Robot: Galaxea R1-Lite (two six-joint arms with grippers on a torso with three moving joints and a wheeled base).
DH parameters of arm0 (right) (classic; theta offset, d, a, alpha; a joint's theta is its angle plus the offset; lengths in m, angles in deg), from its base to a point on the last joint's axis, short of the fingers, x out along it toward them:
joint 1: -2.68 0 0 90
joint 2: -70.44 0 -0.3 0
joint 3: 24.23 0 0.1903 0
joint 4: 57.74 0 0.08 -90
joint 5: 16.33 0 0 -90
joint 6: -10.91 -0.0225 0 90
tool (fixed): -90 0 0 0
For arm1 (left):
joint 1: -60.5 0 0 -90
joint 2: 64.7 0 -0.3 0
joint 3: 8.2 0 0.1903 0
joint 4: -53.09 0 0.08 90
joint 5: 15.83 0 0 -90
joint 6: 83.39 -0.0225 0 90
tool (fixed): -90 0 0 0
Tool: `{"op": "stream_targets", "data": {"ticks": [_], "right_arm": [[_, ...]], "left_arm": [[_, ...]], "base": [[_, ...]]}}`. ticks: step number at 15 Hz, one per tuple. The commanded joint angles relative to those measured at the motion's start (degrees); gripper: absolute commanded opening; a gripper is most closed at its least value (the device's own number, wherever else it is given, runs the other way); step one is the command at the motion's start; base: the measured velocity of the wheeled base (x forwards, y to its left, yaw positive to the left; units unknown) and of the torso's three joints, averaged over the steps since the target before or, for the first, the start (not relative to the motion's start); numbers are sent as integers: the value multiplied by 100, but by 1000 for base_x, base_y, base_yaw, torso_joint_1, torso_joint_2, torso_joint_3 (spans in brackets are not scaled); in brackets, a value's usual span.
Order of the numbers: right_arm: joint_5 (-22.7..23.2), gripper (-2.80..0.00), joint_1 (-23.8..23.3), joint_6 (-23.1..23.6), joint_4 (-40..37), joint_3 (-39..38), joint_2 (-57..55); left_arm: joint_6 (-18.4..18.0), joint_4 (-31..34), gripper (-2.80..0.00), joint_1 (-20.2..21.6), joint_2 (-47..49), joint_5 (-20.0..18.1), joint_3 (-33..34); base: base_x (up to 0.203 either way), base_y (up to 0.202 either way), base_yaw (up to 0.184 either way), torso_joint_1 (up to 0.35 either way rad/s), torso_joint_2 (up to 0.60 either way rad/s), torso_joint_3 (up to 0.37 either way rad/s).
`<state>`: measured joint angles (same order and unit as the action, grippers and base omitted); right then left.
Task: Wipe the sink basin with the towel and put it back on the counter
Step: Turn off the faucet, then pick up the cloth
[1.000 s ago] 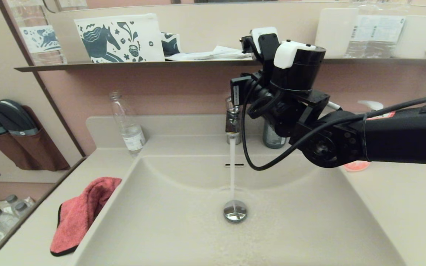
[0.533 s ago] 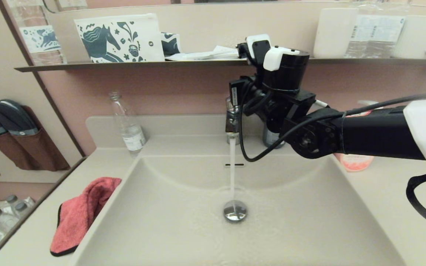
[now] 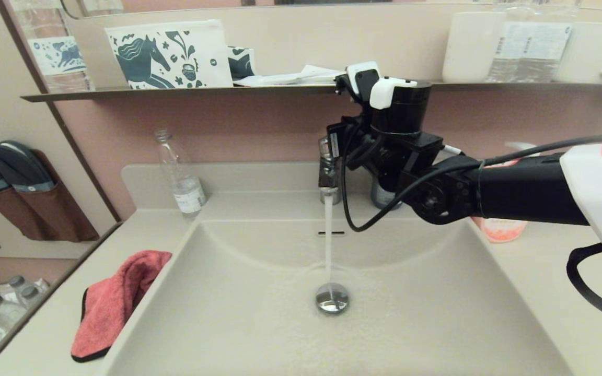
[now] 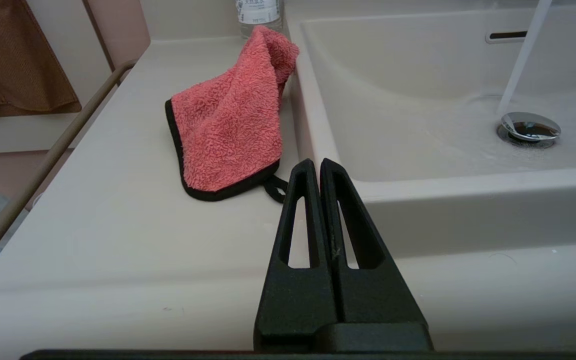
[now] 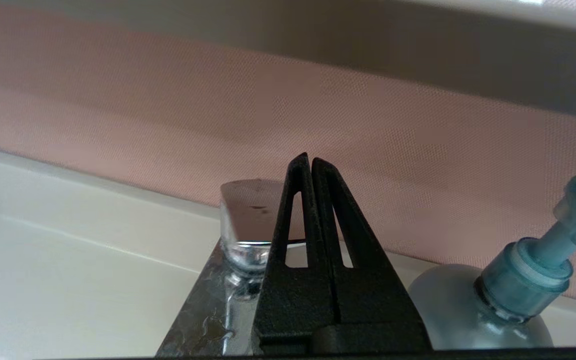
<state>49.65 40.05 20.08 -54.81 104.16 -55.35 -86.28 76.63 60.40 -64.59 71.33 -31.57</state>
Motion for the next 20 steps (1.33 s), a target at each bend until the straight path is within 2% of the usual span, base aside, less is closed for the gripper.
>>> {"op": "stream_targets", "data": {"ticks": [1, 9, 15, 16, 20], "right_arm": [[-11, -280, 24, 6, -28, -47, 21], [-14, -280, 69, -20, 7, -872, 396], [-15, -280, 109, -134, 29, -1310, 1218], [-25, -280, 129, -273, 27, -1584, 1463], [-61, -280, 126, -531, 38, -3551, 2940]], "left_arm": [[-1, 0, -280, 1, -2, -6, 0], [-9, 0, -280, 1, -2, -6, 0], [-1, 0, -280, 1, -2, -6, 0], [-1, 0, -280, 1, -2, -6, 0], [-5, 0, -280, 1, -2, -6, 0]], "base": [[0, 0, 0, 0, 0, 0], [0, 0, 0, 0, 0, 0], [0, 0, 0, 0, 0, 0], [0, 0, 0, 0, 0, 0], [0, 0, 0, 0, 0, 0]]}}
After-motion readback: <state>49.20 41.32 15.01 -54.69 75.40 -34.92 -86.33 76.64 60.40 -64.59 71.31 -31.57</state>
